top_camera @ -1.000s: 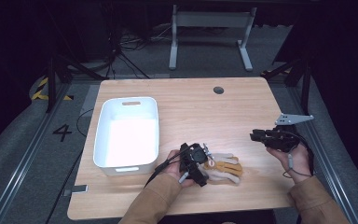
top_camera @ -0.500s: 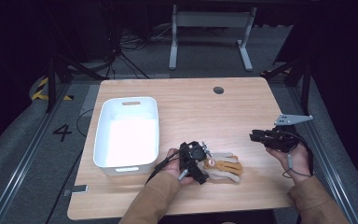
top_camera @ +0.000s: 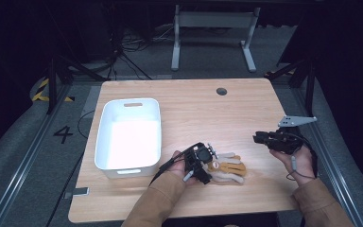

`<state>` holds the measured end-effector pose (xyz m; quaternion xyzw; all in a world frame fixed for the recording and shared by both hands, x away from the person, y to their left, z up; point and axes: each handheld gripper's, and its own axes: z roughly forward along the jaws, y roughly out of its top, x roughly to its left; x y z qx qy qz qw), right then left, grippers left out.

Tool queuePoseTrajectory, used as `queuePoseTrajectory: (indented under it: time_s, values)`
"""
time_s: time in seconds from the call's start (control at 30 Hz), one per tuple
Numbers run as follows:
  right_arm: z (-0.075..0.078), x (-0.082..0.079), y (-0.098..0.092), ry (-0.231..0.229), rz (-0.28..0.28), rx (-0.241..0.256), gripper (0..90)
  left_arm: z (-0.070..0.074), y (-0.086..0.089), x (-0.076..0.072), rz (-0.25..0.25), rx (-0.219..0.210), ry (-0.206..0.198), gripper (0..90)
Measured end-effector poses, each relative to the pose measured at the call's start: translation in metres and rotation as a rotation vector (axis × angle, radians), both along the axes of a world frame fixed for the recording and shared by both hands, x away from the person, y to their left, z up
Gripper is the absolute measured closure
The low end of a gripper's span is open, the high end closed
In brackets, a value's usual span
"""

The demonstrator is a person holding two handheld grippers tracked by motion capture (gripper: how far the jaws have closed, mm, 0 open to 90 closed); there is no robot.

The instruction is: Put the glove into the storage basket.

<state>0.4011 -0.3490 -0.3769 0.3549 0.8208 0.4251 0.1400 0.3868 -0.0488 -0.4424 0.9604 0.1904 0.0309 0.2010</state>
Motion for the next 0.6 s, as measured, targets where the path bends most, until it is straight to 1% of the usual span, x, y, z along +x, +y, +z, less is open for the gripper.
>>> queuePoseTrajectory:
  time_s: [0.1, 0.13, 0.3, 0.4, 0.53, 0.6]
  values:
    - [0.0002, -0.0006, 0.0009, -0.001, 0.001, -0.001, 71.9, 0.0032, -0.0004, -0.0028, -0.014, -0.001, -0.006, 39.8]
    - [0.0003, -0.0007, 0.0009, -0.001, 0.000, -0.002, 71.9, 0.0035, -0.0004, -0.0035, -0.011, -0.002, -0.007, 44.6]
    - [-0.0001, -0.0002, 0.0004, 0.001, 0.000, 0.000, 72.0, 0.0055, 0.0012, -0.0044, -0.005, 0.003, -0.007, 63.6]
    - [-0.0002, 0.0002, 0.0003, 0.001, 0.000, 0.000, 72.0, 0.0058, 0.0012, -0.0045, -0.005, 0.002, -0.003, 65.0]
    - [-0.0008, 0.0006, 0.0002, 0.004, -0.001, -0.001, 72.2, 0.0062, 0.0022, -0.0036, -0.009, -0.005, 0.014, 67.6]
    - [-0.0001, 0.0004, 0.0001, 0.002, -0.002, 0.001, 72.3, 0.0063, 0.0021, -0.0040, -0.007, -0.004, 0.013, 68.3]
